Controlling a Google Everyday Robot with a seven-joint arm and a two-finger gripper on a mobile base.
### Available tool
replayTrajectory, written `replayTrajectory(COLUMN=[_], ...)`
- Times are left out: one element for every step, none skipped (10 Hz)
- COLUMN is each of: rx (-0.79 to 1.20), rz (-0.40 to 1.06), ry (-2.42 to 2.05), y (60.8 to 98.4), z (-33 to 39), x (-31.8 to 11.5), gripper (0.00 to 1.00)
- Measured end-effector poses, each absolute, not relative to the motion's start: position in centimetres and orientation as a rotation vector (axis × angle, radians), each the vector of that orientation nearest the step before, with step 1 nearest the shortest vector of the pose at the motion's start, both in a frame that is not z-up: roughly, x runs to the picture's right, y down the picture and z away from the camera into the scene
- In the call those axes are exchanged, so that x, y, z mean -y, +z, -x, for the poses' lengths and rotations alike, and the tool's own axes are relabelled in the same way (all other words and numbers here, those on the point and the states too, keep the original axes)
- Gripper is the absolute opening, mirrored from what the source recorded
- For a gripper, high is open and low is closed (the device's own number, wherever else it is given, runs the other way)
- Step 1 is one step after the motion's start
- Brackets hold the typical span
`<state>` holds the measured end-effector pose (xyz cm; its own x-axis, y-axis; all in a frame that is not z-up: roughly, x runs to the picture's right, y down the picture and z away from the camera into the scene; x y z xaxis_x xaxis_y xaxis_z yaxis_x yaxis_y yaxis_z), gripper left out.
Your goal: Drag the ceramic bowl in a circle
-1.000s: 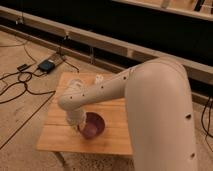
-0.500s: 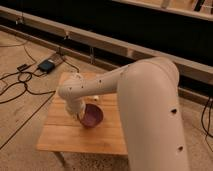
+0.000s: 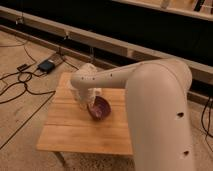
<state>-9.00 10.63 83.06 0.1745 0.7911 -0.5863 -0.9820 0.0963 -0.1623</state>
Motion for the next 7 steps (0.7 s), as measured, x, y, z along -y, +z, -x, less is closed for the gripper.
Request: replayTrajectory(rx=[-0.408,-0.423,-0.442,-0.457,-0.471,-0.499,-0.514], rz=[0.582,0.572,0.562,0.557,0.554,0.55,0.554], ry=[1.401,1.435,1.473,1.501,1.516,1.535,1.542], y=[83.4,83.6,83.6,83.6,83.5,83.1,82.7], z=[7.5,5.8,3.9,2.5,1.5,-0.1,-0.8], x=[-10.4,-10.4,-10.5,-10.8,-11.2,-12.2,-13.3], gripper=[0.0,0.0,0.0,0.0,0.0,0.0,0.0])
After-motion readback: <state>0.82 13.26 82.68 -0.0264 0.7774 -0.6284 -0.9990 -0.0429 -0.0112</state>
